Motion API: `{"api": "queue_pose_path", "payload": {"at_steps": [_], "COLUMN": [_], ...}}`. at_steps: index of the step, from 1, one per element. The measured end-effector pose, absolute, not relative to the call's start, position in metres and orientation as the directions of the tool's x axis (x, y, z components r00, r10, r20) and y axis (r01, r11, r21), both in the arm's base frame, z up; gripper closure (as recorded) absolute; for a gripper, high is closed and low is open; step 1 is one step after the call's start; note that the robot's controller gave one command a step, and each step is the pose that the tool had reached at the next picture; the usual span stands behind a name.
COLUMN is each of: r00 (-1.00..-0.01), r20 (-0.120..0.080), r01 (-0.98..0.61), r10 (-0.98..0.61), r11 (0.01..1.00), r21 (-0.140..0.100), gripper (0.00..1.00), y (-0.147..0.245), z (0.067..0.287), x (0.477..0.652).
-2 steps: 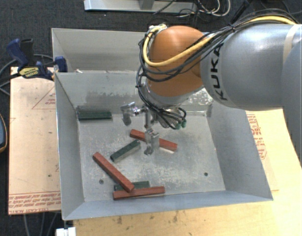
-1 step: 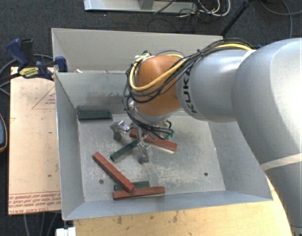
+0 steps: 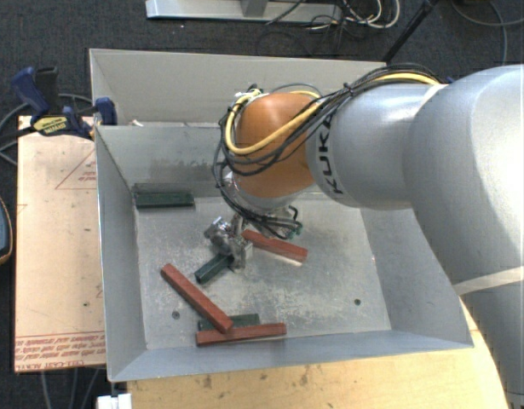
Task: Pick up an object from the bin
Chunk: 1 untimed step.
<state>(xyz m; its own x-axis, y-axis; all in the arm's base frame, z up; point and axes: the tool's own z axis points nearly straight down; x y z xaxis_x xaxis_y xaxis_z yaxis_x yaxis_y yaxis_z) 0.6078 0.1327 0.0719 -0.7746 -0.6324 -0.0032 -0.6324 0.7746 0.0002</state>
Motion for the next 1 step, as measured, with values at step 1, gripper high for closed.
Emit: {"api": "queue_pose_path", "payload": {"at_steps": [1], "r00": [-0.780], "r20": [-0.011], "r01": [-0.625], "r10": [-0.625], "r11": [0.780], "r21": [-0.005], "gripper": [1.00], "y": [0.1240], "z": [0.2089], "x": [0.6101]}}
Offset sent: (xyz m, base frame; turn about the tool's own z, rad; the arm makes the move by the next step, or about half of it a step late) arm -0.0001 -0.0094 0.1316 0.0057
